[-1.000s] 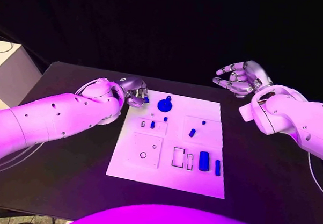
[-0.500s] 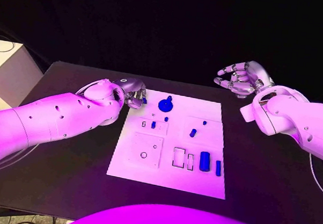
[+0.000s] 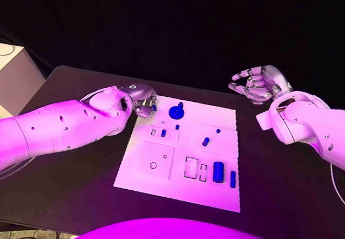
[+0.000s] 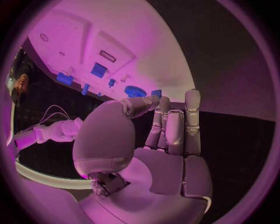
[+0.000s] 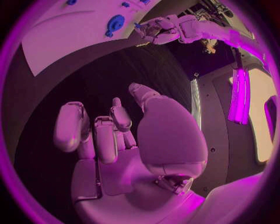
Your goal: Assemble the parts on the task board
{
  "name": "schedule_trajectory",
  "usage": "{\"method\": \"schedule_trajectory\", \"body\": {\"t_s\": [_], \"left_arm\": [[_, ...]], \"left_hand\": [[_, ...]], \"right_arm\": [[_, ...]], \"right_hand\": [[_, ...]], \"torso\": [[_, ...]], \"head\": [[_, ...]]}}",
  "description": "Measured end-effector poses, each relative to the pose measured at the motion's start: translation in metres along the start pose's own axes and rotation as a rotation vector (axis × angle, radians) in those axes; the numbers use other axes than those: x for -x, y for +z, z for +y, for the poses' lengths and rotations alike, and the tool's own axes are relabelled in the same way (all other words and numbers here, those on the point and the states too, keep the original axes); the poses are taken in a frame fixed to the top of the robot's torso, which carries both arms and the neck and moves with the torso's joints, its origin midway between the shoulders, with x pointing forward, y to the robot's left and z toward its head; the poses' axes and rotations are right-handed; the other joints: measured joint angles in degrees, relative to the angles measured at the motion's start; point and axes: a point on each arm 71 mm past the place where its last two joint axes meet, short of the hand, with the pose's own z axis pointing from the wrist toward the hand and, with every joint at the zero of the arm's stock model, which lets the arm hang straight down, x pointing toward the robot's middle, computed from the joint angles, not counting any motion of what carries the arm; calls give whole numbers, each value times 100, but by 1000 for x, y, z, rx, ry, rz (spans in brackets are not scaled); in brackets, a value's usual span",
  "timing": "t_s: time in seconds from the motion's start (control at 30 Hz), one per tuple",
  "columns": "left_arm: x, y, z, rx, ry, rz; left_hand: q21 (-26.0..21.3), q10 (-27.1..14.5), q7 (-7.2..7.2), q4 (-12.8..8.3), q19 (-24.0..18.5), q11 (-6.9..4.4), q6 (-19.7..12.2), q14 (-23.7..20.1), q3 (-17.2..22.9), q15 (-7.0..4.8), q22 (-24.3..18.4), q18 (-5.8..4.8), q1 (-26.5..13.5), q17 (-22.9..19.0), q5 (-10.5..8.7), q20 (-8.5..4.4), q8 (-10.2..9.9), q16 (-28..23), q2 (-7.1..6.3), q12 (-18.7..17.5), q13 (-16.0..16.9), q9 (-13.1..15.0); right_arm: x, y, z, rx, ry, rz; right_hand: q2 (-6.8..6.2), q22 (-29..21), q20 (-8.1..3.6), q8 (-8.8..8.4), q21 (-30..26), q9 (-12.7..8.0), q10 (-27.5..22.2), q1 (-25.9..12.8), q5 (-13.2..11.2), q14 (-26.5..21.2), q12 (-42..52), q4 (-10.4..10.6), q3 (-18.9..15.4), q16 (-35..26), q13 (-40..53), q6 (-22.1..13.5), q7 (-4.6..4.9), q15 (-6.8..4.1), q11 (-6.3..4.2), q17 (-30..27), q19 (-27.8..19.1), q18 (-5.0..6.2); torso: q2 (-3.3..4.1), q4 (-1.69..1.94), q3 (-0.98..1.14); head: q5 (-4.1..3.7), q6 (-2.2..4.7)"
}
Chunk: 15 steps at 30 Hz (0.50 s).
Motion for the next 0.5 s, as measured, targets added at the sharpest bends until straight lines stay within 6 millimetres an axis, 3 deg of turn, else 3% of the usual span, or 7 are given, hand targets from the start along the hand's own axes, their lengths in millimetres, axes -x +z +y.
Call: {"method": "schedule_trajectory", "body": {"t_s": [0.5], "left_arm": [[-3,-8,5,-151,58,-46]], "left_hand": [[0,21,-30,15,0,-21,11,0,15,0,32,0,-22,7,-5,0,1,0,-23,-16,-6,0]], "right_arm": [[1,0,-1,-2,-1,-1]], "right_hand": [[0,-1,0,0,0,5,0,0,0,0,0,0,0,0,-1,-21,-21,0,0,0,0,0]], "torso": [[-2,2,-1]], "head": [[-7,0]]}}
